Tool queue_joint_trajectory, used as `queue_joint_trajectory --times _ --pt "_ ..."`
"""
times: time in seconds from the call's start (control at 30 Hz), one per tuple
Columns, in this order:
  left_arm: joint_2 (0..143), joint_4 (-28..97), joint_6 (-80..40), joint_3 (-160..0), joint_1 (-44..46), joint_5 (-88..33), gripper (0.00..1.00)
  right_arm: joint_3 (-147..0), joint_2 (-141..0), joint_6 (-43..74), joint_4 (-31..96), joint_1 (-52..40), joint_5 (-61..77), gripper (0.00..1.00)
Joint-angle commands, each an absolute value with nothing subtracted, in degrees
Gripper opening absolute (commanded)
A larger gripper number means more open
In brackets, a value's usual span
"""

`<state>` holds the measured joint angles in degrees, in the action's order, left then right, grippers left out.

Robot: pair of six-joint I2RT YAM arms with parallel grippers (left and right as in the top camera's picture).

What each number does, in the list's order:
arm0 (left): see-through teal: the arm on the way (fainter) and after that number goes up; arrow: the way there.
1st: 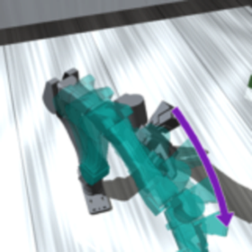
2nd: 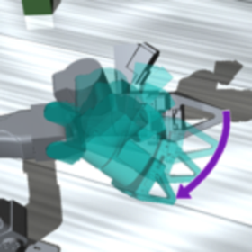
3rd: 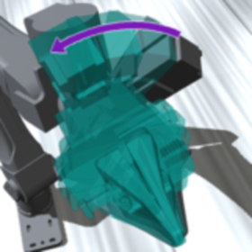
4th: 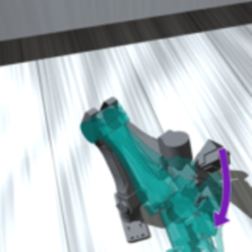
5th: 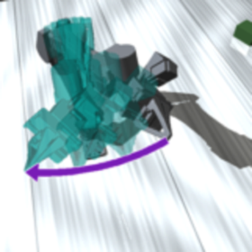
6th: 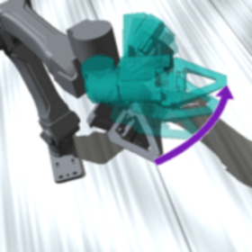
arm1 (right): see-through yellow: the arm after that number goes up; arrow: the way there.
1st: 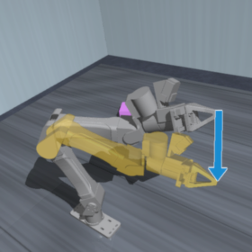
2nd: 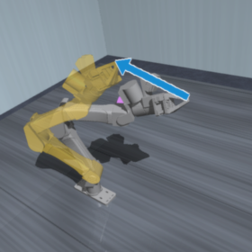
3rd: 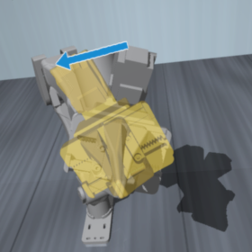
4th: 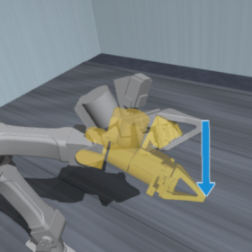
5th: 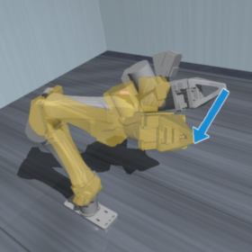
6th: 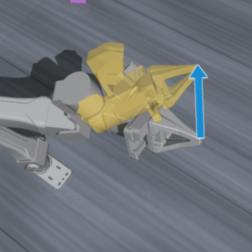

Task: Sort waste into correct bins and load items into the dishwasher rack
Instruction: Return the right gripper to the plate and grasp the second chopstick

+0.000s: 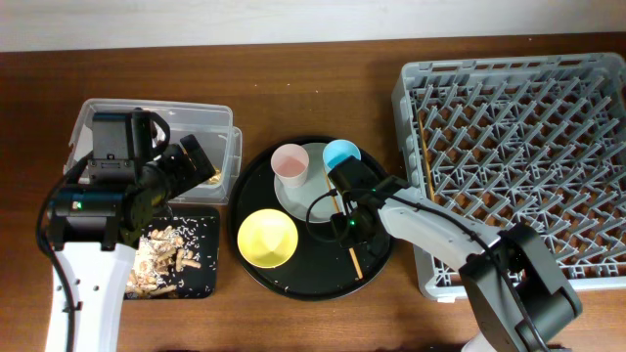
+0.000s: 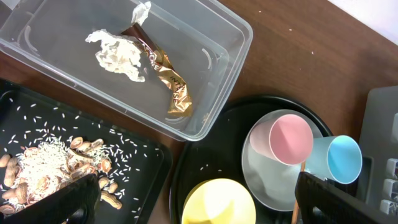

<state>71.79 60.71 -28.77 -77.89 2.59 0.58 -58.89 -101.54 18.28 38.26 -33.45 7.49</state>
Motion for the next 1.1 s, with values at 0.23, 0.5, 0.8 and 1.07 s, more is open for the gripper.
queue_joint_trajectory --times 0.23,0.5,0.8,1.07 --pt "71.75 60.77 -28.67 -78.30 2.39 0.16 0.99 -58.39 -101.73 18.96 37.69 -33.78 6.81 0.37" --pt "71.77 60.77 -28.67 -78.30 2.39 0.16 0.99 -58.39 -101.73 18.96 37.71 -33.78 6.81 0.32" --pt "71.75 60.77 -28.67 -78.30 2.39 0.16 0.99 -58.39 -101.73 18.96 37.41 -33.78 6.79 0.31" --pt "71.77 60.77 -28.67 -78.30 2.39 0.16 0.99 -58.39 -101.73 18.96 37.45 -33.78 6.79 0.24"
